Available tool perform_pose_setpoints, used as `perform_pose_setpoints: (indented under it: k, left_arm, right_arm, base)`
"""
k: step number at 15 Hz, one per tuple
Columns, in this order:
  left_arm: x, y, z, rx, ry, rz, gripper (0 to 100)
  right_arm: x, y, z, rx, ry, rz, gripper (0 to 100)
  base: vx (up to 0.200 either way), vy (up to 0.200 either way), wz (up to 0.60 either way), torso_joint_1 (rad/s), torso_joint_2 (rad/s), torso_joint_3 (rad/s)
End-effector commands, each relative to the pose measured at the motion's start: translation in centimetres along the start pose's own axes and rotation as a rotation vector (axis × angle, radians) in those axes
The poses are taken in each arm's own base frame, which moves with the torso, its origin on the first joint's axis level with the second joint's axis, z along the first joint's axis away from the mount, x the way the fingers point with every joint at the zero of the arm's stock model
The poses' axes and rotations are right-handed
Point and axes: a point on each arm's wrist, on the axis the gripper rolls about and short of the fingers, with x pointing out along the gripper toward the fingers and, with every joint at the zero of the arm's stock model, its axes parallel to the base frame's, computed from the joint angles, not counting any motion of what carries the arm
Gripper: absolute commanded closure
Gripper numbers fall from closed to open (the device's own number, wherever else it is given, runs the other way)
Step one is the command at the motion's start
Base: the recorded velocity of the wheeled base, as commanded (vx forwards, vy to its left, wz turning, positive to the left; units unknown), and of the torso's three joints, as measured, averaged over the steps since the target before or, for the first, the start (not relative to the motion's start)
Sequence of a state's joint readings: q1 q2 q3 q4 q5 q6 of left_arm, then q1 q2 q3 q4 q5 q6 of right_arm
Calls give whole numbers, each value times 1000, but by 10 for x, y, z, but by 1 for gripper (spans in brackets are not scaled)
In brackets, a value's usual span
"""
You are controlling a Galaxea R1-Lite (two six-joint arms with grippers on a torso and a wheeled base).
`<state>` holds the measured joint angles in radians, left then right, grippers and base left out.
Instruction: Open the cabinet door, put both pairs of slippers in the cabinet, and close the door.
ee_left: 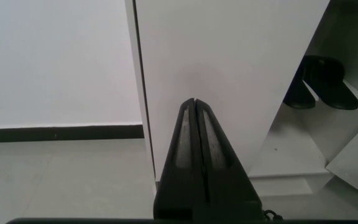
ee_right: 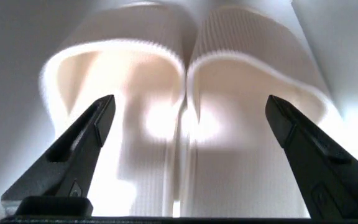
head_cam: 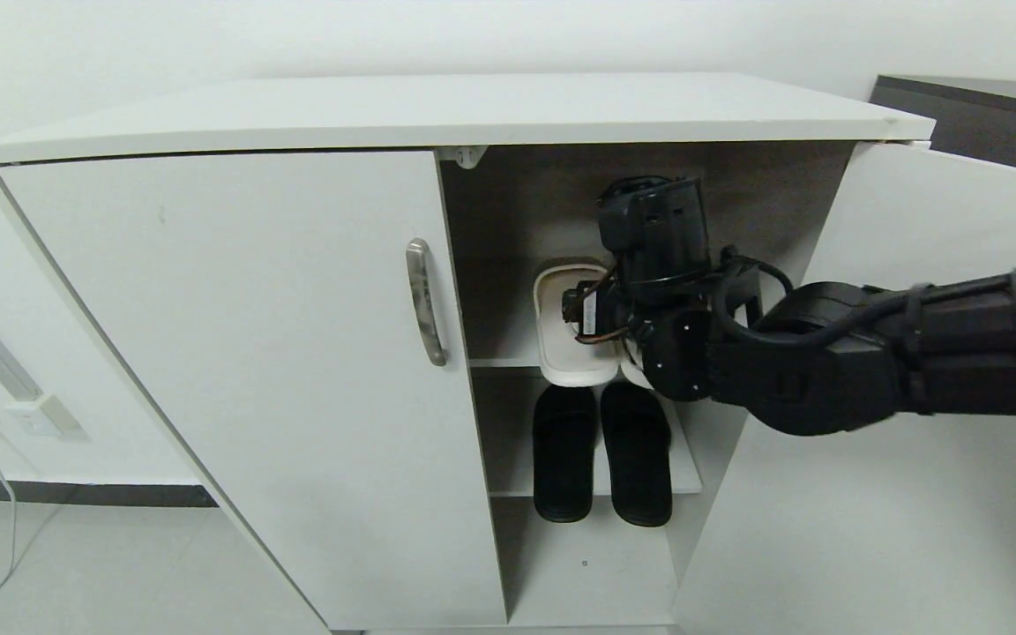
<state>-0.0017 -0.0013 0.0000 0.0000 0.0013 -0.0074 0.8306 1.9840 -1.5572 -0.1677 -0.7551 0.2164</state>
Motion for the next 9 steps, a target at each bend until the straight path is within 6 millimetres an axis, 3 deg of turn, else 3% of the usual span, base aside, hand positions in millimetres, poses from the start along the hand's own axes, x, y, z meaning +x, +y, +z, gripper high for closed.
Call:
perform_pose_setpoints:
  k: [1, 4, 7, 8, 9]
  left_arm:
    - [0, 0, 0, 0, 1, 0, 100]
    - [0, 0, 0, 0, 1, 0, 100]
    - [0, 0, 0, 1, 1, 0, 100]
    - [0, 0, 0, 1, 1, 0, 100]
    - [0, 0, 0, 1, 1, 0, 100]
  right_arm:
    - [-56, -13, 15, 26, -36, 82, 0]
    - [-92, -25, -4, 16, -27, 159, 0]
    - [-104, -38, -31, 11, -11, 259, 0]
    - [-105, -40, -36, 10, -7, 273, 100]
    - [-107, -39, -40, 16, -10, 283, 100]
  base:
    - [0, 0, 0, 0, 0, 0]
    - [0, 0, 0, 0, 0, 0]
    - [0, 0, 0, 0, 0, 0]
    - [0, 0, 0, 0, 0, 0]
    - [0, 0, 0, 0, 0, 0]
